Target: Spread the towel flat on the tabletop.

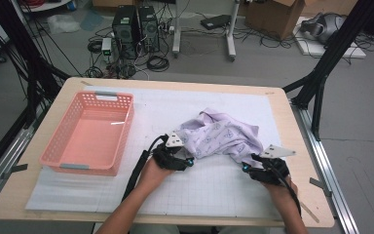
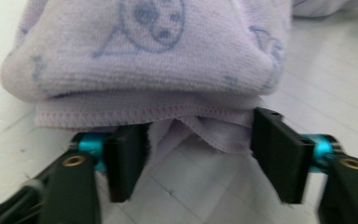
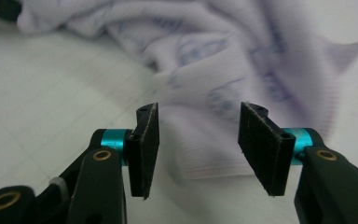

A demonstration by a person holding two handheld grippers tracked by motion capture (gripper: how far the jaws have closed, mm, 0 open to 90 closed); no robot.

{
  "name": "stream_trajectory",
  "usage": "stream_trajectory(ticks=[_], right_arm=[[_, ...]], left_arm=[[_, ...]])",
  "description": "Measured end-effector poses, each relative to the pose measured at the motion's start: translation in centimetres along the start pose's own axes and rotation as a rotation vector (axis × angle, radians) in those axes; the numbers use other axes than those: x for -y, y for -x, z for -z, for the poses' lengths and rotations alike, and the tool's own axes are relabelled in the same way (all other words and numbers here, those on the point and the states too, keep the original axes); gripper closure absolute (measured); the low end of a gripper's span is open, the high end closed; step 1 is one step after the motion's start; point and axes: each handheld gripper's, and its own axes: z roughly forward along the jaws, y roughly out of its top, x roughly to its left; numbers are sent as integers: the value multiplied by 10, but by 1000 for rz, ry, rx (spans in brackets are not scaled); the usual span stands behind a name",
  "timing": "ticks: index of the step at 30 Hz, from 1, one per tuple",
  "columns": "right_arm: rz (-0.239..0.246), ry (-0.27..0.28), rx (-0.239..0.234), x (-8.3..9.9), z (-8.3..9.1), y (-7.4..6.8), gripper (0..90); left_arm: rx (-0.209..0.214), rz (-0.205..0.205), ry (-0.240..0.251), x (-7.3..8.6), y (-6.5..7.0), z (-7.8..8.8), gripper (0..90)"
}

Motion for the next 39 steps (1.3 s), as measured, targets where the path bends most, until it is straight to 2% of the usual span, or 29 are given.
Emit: stream_trajectory(ticks=[1, 2, 3, 4, 5, 6, 7, 8, 9, 10, 11, 14, 15, 17, 20, 23, 24, 27, 28, 29, 31, 32, 33, 34, 35, 36, 37, 38, 39], right_arm=[[0, 0, 0, 0, 0, 0, 483], [9, -23, -2, -1, -13, -4, 546], [9, -23, -2, -1, -13, -4, 546], [7, -37, -5, -3, -20, -3, 720], [7, -37, -5, -3, -20, -3, 720], [8, -47, 3, -4, -18, -3, 817], [8, -47, 3, -4, -18, -3, 817], [-4, -47, -48, -3, -13, -3, 836], [-4, -47, -48, -3, -13, -3, 836], [2, -33, -85, -1, -5, -6, 839], [2, -33, -85, -1, -5, -6, 839], [14, 10, -164, 4, 14, -16, 840], [14, 10, -164, 4, 14, -16, 840], [40, 23, -203, 5, 24, -24, 840], [56, 72, -271, -1, 46, -32, 841], [49, 114, -286, -8, 52, -30, 843], [24, 164, -284, -18, 55, -23, 843], [17, 202, -266, -30, 54, -15, 844], [0, 237, -243, -43, 51, -4, 843], [0, 237, -243, -43, 51, -4, 843], [-15, 265, -210, -56, 43, 8, 844], [-47, 261, -162, -66, 31, 23, 845], [-47, 261, -162, -66, 31, 23, 845], [-86, 240, -121, -71, 16, 39, 846], [-86, 240, -121, -71, 16, 39, 846], [-118, 218, -79, -73, 3, 53, 846], [-118, 218, -79, -73, 3, 53, 846], [-145, 201, -33, -74, -6, 65, 847], [-145, 201, -33, -74, -6, 65, 847]], left_arm=[[-25, 1, -1, -1, 2, -1, 392], [-46, 1, -3, -3, 3, -1, 607], [-72, -5, -14, -4, 5, 0, 607], [-54, 16, -5, -4, 2, 6, 848], [-54, 16, -5, -4, 2, 6, 855], [-43, 29, 2, -4, 1, 11, 858], [-37, 39, 21, -4, -1, 18, 858], [-34, 52, 56, -4, -1, 26, 861], [-38, 54, 96, -4, -2, 35, 861], [-42, 50, 131, -1, -3, 53, 862], [-42, 50, 131, -1, -3, 53, 863], [-52, 59, 156, 5, -5, 73, 864], [-52, 60, 165, 6, -5, 78, 864], [-54, 70, 188, 8, -6, 88, 864], [-38, 76, 225, 5, -7, 100, 864], [-15, 105, 261, -5, -12, 102, 864], [-12, 115, 275, -9, -15, 101, 864], [-29, 119, 276, -22, -23, 91, 863], [-34, 123, 275, -26, -26, 87, 863], [-45, 131, 273, -29, -30, 82, 863], [-100, 164, 237, -35, -38, 70, 864], [-119, 184, 221, -37, -43, 64, 864], [-129, 203, 217, -38, -48, 59, 864], [-143, 213, 211, -39, -52, 55, 864], [-161, 218, 219, -39, -55, 51, 864], [-170, 228, 225, -38, -58, 47, 864], [-181, 234, 218, -37, -61, 44, 864], [-191, 236, 204, -36, -65, 41, 864], [-199, 241, 202, -35, -68, 39, 864]])
